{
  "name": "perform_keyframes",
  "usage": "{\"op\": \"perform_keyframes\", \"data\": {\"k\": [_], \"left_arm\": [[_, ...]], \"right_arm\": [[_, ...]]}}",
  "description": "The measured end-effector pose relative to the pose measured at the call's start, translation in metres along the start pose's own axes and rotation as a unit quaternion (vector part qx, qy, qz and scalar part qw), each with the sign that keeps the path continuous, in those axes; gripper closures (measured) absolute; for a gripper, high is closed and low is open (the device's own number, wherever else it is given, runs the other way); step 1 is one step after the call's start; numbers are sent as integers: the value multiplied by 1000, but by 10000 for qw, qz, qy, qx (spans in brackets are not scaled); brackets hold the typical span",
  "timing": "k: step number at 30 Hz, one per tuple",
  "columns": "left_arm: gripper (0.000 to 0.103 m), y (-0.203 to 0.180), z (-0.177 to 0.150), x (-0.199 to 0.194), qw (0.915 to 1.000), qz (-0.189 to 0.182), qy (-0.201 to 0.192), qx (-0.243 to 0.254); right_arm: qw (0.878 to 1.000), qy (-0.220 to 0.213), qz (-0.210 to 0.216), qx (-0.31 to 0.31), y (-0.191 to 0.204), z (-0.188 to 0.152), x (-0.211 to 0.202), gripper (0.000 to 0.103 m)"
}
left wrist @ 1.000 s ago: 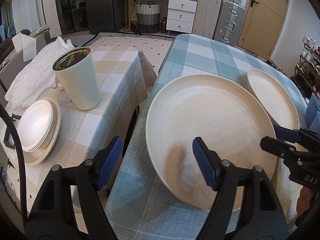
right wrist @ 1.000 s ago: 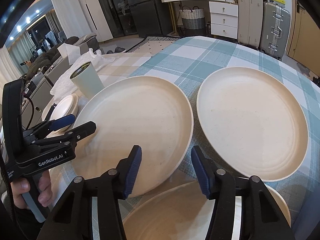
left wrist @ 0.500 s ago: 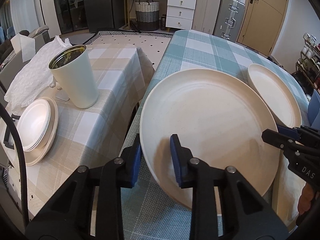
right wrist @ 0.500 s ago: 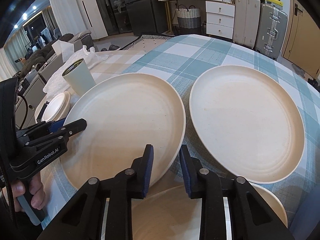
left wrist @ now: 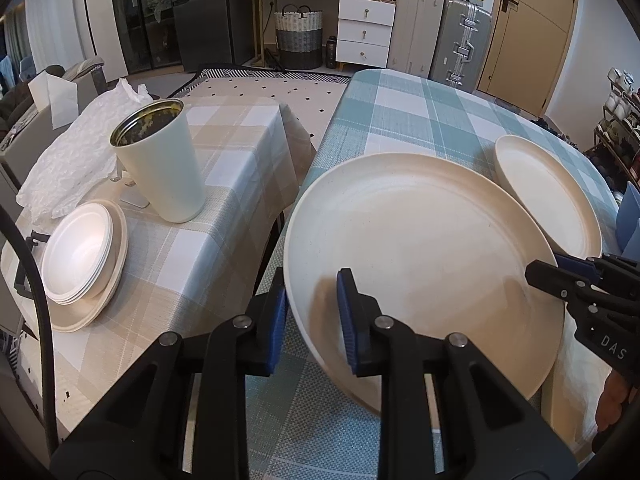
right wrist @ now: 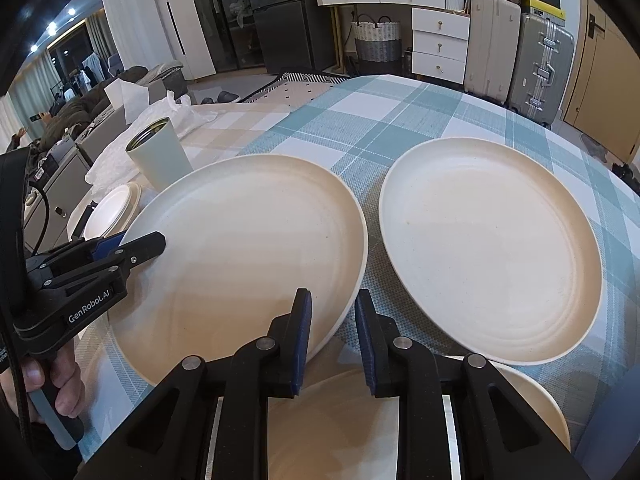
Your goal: Organize plates and bowls
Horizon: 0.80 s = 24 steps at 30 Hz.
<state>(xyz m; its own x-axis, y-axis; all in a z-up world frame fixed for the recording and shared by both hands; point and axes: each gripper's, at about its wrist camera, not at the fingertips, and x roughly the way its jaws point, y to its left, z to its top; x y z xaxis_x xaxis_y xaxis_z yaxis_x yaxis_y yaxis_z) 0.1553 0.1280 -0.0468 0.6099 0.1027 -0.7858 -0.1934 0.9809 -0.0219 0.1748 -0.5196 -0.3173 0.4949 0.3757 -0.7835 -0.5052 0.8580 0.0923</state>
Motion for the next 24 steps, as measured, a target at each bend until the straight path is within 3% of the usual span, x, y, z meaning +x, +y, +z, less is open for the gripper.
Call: {"op": "perform_keyframes", "data": {"k": [24], "left_arm": [[82, -8, -3, -53, 9990, 3, -445, 95]], "right_arm": [[9993, -371, -53, -70, 7, -7, -42, 80]]}}
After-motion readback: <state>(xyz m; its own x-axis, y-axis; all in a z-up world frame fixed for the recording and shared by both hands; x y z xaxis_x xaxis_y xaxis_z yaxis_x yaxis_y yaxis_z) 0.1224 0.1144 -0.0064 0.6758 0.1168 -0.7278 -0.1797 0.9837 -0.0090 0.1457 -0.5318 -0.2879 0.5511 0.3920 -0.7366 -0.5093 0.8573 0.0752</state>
